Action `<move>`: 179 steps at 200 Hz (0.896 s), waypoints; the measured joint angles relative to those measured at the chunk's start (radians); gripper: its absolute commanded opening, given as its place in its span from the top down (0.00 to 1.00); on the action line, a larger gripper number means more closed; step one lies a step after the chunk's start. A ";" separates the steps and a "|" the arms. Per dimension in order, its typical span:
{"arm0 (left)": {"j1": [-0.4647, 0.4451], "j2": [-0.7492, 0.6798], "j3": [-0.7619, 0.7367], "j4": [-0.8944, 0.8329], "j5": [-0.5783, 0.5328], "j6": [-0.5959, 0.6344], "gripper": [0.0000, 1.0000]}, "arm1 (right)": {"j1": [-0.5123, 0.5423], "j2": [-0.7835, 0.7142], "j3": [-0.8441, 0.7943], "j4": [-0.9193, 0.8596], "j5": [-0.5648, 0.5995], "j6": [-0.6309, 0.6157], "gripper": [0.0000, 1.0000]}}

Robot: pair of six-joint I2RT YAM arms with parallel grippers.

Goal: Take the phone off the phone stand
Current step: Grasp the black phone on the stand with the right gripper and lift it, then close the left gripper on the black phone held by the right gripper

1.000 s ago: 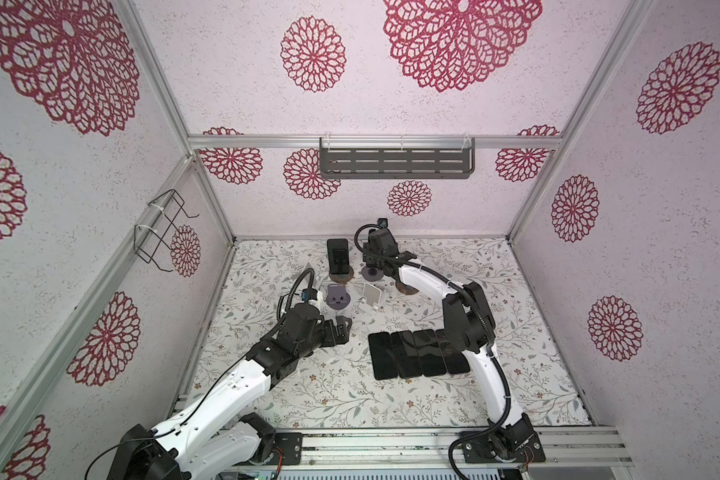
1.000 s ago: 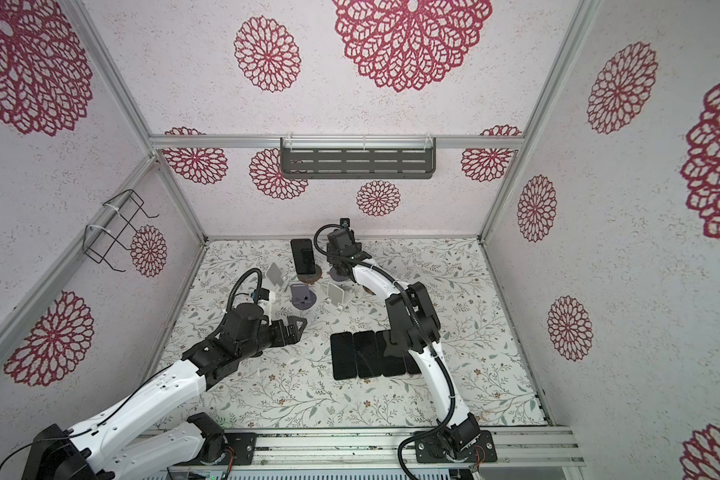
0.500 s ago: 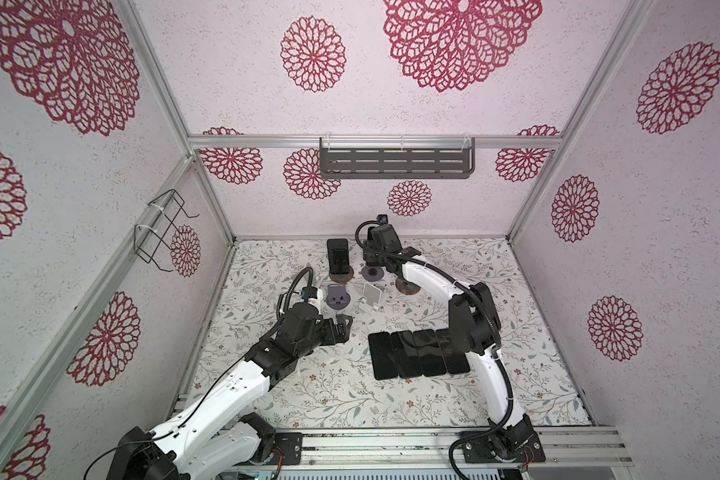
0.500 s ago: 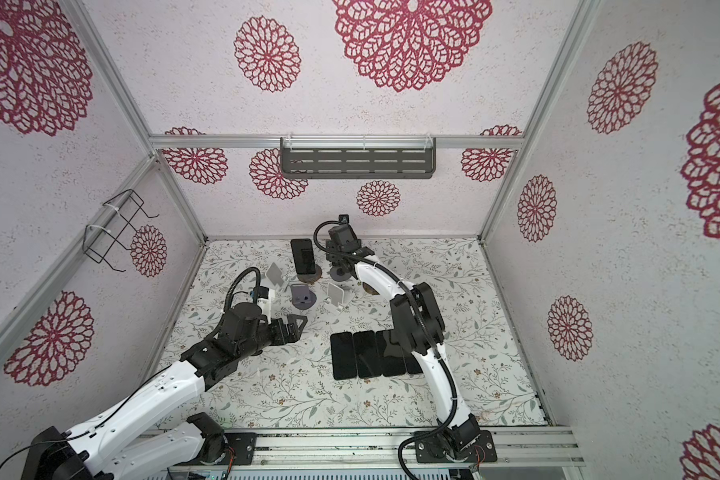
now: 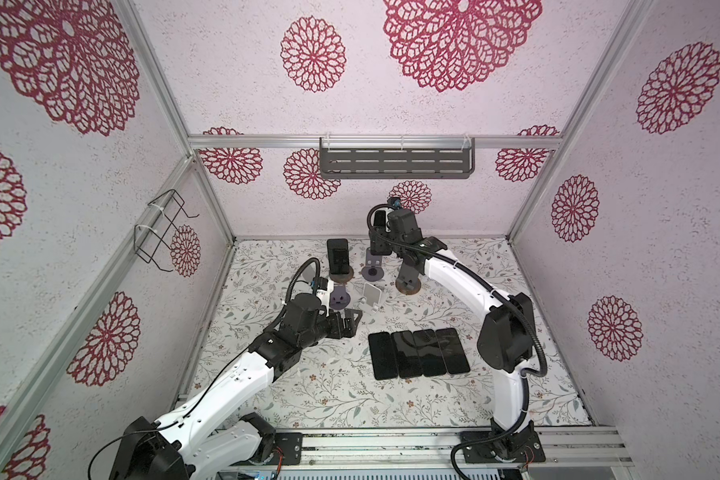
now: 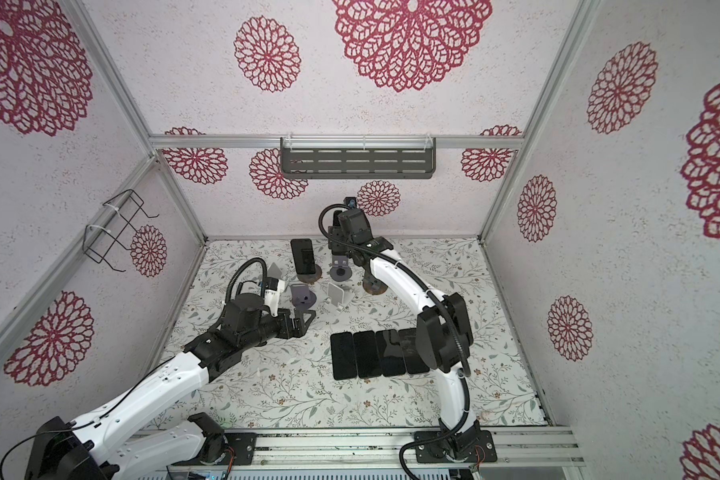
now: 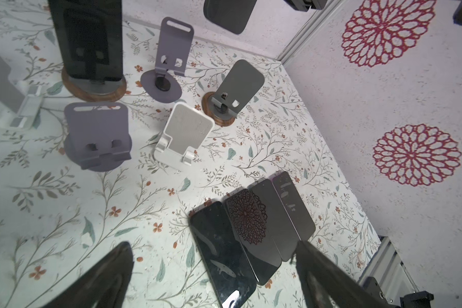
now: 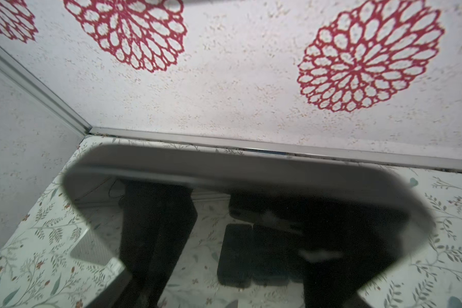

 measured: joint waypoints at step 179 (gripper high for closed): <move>0.000 0.302 0.075 0.360 0.333 0.058 0.49 | -0.048 -0.340 -0.487 -0.129 -0.457 0.072 0.32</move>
